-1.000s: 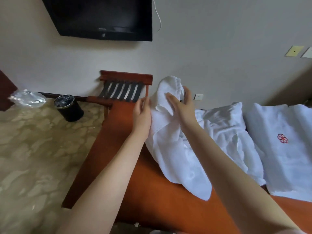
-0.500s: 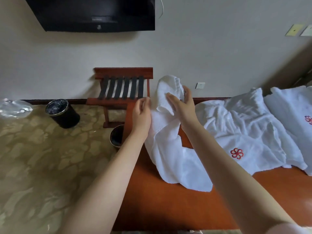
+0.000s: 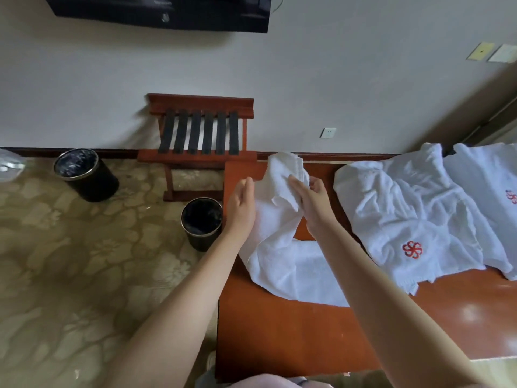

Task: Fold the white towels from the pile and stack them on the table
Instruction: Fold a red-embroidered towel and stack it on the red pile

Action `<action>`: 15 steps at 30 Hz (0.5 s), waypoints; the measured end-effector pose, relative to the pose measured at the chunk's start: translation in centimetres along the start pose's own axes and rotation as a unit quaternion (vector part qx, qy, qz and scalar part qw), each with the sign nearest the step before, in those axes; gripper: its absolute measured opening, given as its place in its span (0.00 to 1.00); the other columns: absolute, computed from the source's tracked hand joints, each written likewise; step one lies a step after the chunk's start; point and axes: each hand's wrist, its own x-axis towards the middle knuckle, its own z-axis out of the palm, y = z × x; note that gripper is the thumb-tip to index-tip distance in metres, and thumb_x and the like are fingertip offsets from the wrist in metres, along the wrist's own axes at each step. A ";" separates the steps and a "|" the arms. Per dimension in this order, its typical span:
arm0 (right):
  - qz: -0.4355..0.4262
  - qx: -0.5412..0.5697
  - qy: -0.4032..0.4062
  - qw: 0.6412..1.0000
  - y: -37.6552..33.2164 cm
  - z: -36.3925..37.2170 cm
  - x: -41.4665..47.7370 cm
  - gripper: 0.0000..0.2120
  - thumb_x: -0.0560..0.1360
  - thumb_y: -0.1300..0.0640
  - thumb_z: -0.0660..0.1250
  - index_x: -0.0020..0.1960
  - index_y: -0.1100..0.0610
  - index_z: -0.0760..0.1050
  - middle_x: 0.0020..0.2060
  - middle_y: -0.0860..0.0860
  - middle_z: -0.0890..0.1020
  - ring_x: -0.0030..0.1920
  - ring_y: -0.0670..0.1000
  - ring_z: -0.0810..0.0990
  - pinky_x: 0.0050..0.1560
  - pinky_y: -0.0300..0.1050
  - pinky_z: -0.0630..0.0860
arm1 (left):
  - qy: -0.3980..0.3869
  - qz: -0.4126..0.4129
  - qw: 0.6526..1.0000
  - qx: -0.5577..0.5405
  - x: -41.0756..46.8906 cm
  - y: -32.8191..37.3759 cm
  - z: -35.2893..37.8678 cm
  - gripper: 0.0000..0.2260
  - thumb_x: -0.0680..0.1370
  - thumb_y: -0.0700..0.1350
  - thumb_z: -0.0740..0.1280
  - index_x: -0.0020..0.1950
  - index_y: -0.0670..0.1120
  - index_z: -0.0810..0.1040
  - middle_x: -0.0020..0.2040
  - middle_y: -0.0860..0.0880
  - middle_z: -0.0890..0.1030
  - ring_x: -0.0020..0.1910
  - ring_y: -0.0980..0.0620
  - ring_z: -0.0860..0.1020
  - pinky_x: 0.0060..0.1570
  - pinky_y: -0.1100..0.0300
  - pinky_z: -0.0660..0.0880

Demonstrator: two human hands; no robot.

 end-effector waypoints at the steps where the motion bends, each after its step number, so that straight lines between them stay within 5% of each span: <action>1: 0.019 -0.013 0.001 1.000 0.8 0.2 0.2 0.24 0.71 0.47 0.73 0.59 0.60 0.70 0.43 0.52 0.77 0.41 0.48 0.76 0.40 0.41 0.73 | -0.001 -0.021 1.000 0.016 -0.3 -0.6 -0.2 0.11 0.83 0.53 0.53 0.44 0.56 0.71 0.41 0.60 0.71 0.35 0.75 0.70 0.37 0.81 0.65; 6: 0.056 -0.066 0.080 0.993 3.4 -0.2 1.2 0.08 0.76 0.51 0.66 0.45 0.55 0.71 0.38 0.51 0.76 0.42 0.51 0.76 0.40 0.44 0.74 | -0.118 -0.106 0.981 0.116 -0.5 -3.2 -0.6 0.12 0.82 0.57 0.55 0.63 0.56 0.68 0.55 0.63 0.69 0.57 0.60 0.68 0.50 0.69 0.65; 9: 0.079 -0.070 0.084 0.991 2.8 -0.7 1.9 0.08 0.76 0.51 0.65 0.47 0.56 0.73 0.41 0.54 0.79 0.42 0.52 0.78 0.42 0.47 0.76 | -0.206 -0.086 0.968 0.119 -0.7 -4.0 0.0 0.34 0.74 0.58 0.69 0.75 0.56 0.55 0.64 0.68 0.59 0.62 0.69 0.60 0.59 0.68 0.61; 15: 0.033 -0.119 0.020 0.992 0.7 -2.3 3.3 0.11 0.77 0.52 0.63 0.40 0.58 0.71 0.36 0.55 0.75 0.38 0.51 0.74 0.37 0.43 0.72 | -0.112 -0.029 0.978 0.172 2.0 -4.2 1.7 0.09 0.79 0.52 0.63 0.48 0.47 0.72 0.40 0.60 0.73 0.41 0.59 0.72 0.41 0.64 0.66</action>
